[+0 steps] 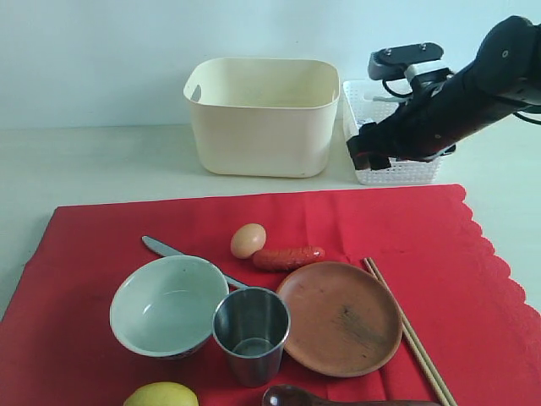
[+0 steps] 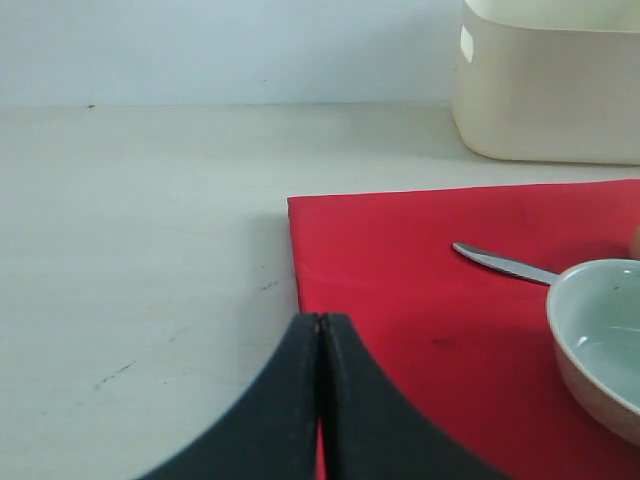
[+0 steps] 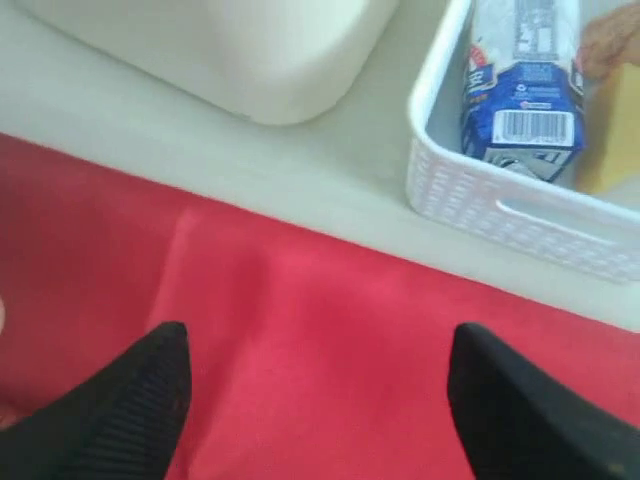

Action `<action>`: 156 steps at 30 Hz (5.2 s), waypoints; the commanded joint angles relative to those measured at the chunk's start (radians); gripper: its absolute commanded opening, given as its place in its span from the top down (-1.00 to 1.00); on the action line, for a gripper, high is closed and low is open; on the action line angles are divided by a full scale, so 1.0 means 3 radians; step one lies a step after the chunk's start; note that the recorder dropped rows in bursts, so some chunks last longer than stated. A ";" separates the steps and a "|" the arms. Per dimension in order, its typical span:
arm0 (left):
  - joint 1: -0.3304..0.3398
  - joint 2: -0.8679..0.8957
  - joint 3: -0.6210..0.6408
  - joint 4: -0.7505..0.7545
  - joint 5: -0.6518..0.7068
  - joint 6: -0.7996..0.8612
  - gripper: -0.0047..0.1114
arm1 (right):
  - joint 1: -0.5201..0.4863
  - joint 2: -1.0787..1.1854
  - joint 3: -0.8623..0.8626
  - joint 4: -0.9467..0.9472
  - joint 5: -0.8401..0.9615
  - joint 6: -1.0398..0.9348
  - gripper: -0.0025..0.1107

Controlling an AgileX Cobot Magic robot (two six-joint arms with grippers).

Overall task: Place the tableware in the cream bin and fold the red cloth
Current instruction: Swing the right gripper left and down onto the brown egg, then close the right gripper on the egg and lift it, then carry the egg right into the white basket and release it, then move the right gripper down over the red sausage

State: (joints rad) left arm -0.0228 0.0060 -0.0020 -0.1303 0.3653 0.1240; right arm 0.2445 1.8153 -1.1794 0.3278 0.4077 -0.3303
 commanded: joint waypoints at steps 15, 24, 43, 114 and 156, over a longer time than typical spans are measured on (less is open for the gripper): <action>-0.0025 -0.0020 0.0007 -0.0014 -0.0032 -0.0008 0.92 | 0.0705 0.0009 -0.0013 0.0128 0.0175 -0.0277 -0.23; -0.0025 -0.0020 0.0007 -0.0014 -0.0032 -0.0008 0.92 | 0.1082 0.0332 -0.0369 0.0142 0.0484 -0.0039 -0.23; -0.0025 -0.0020 0.0007 -0.0014 -0.0032 -0.0008 0.92 | 0.1241 0.1318 -0.1322 -0.0512 0.0994 0.0969 -0.23; -0.0025 -0.0020 0.0007 -0.0014 -0.0032 -0.0008 0.92 | -0.0066 0.0527 -0.1445 -0.2167 0.0686 0.1722 0.96; -0.0025 -0.0020 0.0007 -0.0014 -0.0032 -0.0008 0.92 | -0.0396 0.1529 -0.1843 -0.2068 0.0145 0.1721 -0.47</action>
State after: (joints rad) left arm -0.0228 0.0060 -0.0020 -0.1303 0.3653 0.1240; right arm 0.1302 2.3010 -1.7261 -0.2867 0.4047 0.1885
